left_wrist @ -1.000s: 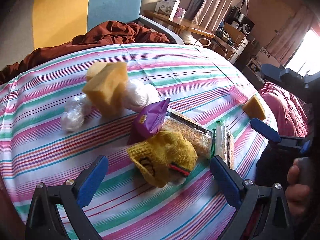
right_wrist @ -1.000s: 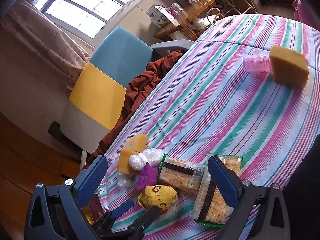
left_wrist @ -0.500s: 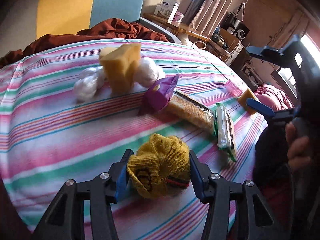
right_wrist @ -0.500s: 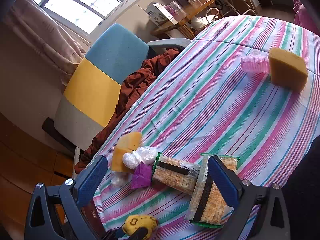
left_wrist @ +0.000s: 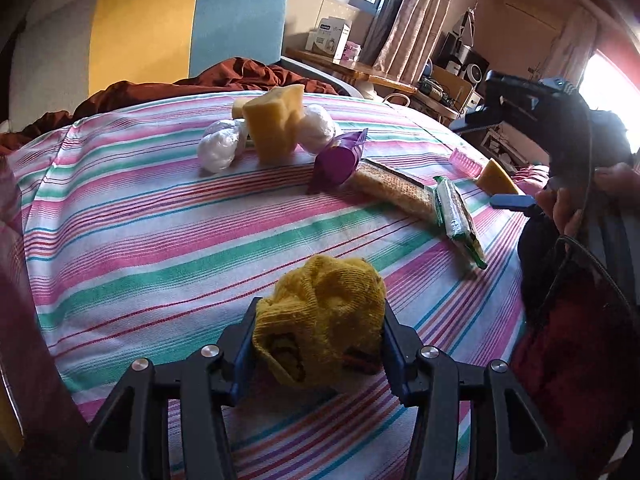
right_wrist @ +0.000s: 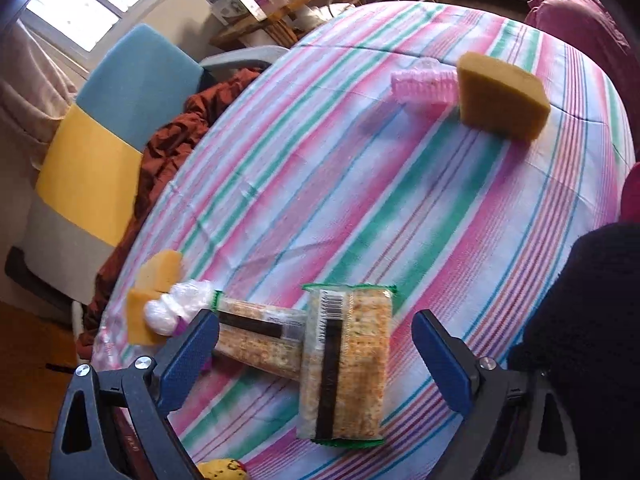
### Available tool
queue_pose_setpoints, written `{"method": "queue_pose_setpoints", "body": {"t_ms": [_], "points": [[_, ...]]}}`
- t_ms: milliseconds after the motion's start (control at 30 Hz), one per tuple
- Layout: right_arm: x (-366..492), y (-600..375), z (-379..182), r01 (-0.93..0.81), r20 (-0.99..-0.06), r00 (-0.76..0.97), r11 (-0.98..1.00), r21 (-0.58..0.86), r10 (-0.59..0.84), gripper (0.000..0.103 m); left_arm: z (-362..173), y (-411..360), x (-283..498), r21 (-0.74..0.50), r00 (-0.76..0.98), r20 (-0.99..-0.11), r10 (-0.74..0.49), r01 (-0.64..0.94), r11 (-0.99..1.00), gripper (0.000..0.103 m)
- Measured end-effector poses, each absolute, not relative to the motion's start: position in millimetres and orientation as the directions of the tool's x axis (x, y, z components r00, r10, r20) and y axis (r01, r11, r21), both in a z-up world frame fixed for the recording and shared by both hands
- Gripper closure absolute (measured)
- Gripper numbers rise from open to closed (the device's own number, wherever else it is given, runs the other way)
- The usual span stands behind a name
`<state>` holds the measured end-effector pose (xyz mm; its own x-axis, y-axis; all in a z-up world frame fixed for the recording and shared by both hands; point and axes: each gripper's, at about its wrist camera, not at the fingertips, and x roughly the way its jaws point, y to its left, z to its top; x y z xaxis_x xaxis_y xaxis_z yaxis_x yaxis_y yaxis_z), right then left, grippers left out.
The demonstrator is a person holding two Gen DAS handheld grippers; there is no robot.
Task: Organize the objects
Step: 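Lift the yellow knitted item with the left tool while the right tool grasps the rice-cracker packet, then carry the knitted item toward the gold tray with the left tool while the right tool holds its packet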
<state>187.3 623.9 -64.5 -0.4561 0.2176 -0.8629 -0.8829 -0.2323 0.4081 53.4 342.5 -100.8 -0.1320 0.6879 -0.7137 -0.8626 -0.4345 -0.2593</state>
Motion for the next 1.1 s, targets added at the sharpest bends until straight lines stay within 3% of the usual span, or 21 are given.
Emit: {"method": "queue_pose_setpoints", "body": {"t_ms": [200, 300, 333, 367, 500, 767, 1100], "points": [[174.3, 618.3, -86.5, -0.913, -0.927, -0.36, -0.244, 0.327, 0.103, 0.015, -102.1, 341.4, 52.7, -0.266, -0.131, -0.702, 0.7, -0.864, -0.428, 0.049], [170.9, 613.6, -94.3, -0.914, -0.937, -0.342, -0.256, 0.315, 0.07, 0.026, -102.3, 340.1, 50.5, -0.281, -0.121, -0.696, 0.708, -0.861, -0.424, 0.049], [169.5, 611.9, -93.4, -0.914, -0.94, -0.333, -0.269, 0.303, 0.073, 0.036, -102.7, 339.9, 49.9, -0.285, -0.116, -0.696, 0.709, -0.861, -0.421, 0.049], [168.4, 610.1, -92.9, -0.908, -0.939, -0.339, -0.283, 0.308, 0.066, 0.054, -103.1, 339.5, 49.3, -0.291, -0.112, -0.694, 0.711, -0.86, -0.419, 0.049], [166.9, 592.9, -88.0, -0.875, -0.926, -0.377, -0.34, 0.345, 0.032, 0.055, -102.0, 336.2, 51.5, -0.288, -0.107, -0.698, 0.708, -0.863, -0.415, 0.049], [136.5, 527.9, -82.3, -0.695, -0.939, -0.34, -0.657, 0.29, -0.055, 0.055, -97.4, 317.1, 57.7, -0.266, -0.129, -0.711, 0.691, -0.861, -0.434, 0.05], [109.4, 508.3, -96.9, -0.608, -0.961, -0.276, -0.777, 0.161, 0.017, 0.054, -97.2, 305.9, 64.2, -0.226, -0.162, -0.724, 0.671, -0.863, -0.452, 0.05]]}}
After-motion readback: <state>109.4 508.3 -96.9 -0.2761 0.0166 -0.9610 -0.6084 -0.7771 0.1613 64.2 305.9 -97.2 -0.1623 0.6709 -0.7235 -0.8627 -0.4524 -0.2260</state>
